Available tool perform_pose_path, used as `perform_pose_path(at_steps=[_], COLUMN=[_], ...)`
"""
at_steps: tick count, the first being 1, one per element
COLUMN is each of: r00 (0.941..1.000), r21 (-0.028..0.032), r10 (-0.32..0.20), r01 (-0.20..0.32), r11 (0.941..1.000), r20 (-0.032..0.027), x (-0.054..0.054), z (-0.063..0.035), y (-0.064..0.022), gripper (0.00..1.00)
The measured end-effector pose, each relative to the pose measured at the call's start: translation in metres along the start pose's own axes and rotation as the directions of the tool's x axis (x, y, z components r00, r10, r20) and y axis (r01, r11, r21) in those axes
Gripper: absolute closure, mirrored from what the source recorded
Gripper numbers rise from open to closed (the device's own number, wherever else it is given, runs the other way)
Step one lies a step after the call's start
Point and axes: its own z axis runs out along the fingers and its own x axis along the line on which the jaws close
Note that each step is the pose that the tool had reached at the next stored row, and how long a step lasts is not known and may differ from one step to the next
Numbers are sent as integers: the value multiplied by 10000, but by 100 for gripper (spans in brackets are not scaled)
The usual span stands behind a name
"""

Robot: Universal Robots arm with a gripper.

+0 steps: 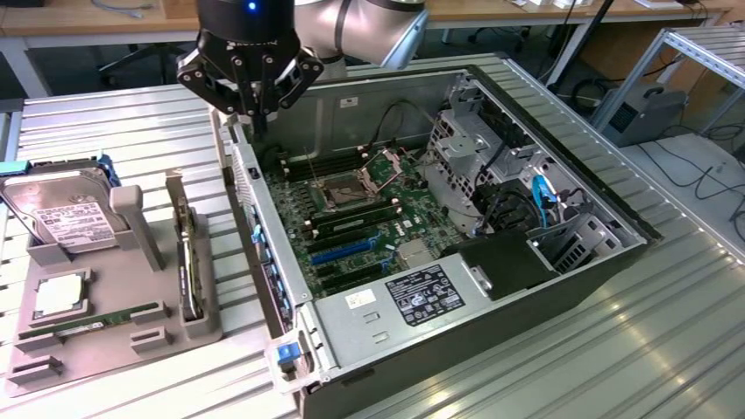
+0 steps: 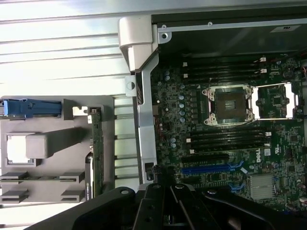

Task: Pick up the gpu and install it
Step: 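Reach for the gpu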

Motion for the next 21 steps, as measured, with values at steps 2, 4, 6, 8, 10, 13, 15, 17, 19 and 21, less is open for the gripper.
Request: perform_pose_path(at_steps=[2, 4, 6, 8, 10, 13, 15, 17, 19, 21], r00=[10000, 10000, 10000, 10000, 10000, 10000, 10000, 10000, 10000, 10000], r21=[1, 0, 0, 0, 0, 1, 0, 0, 0, 0], r10=[0, 0, 0, -1, 0, 0, 0, 0, 0, 0], r01=[0, 0, 0, 1, 0, 0, 0, 0, 0, 0], r11=[10000, 10000, 10000, 10000, 10000, 10000, 10000, 10000, 10000, 10000], r20=[0, 0, 0, 0, 0, 0, 0, 0, 1, -1], x=[9, 17, 25, 34, 46, 61, 69, 78, 87, 96], z=[0, 0, -1, -1, -1, -2, -2, -2, -2, -3], y=[-1, -1, -2, -3, -3, -4, -5, -6, -7, -7], gripper=[89, 89, 89, 89, 89, 89, 89, 89, 89, 89])
